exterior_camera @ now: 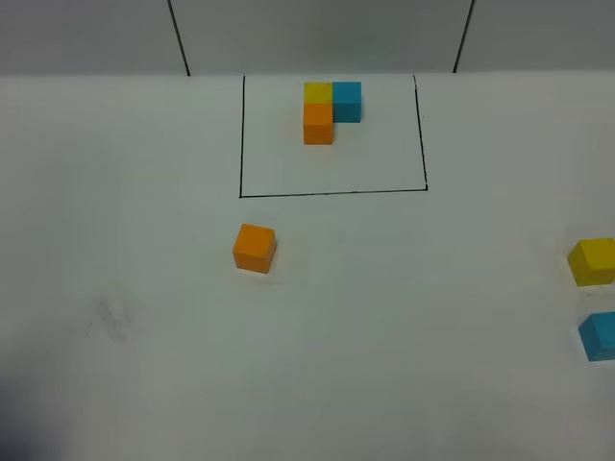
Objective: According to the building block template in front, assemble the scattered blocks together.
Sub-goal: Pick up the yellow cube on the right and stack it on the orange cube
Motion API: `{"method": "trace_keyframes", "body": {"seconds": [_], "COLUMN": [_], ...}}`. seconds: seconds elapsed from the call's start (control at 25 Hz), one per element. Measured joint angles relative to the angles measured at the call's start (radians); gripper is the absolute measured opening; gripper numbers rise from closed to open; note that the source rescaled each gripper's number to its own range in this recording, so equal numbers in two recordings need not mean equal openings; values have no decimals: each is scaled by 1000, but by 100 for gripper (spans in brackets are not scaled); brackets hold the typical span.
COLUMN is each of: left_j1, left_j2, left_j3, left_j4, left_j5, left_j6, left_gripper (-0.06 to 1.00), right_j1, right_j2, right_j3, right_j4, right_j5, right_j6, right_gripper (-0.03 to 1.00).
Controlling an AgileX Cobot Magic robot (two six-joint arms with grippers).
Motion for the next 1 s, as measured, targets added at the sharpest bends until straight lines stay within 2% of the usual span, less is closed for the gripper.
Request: {"method": "trace_keyframes", "body": {"seconds": [0.48, 1.0], "left_j1": [0, 0], "left_j2": [-242, -299], "left_j3": [13, 13], "left_j4": [-1, -1], "left_j5": [28, 28], "left_j6": [1, 16], "left_gripper": [0, 0], "right_j1": [0, 0], "right_j2": [0, 0], "right_j3": [0, 0], "right_j4": [0, 0], "right_j5": [0, 0], "right_j6": [0, 0], "right_gripper": [1, 1]}}
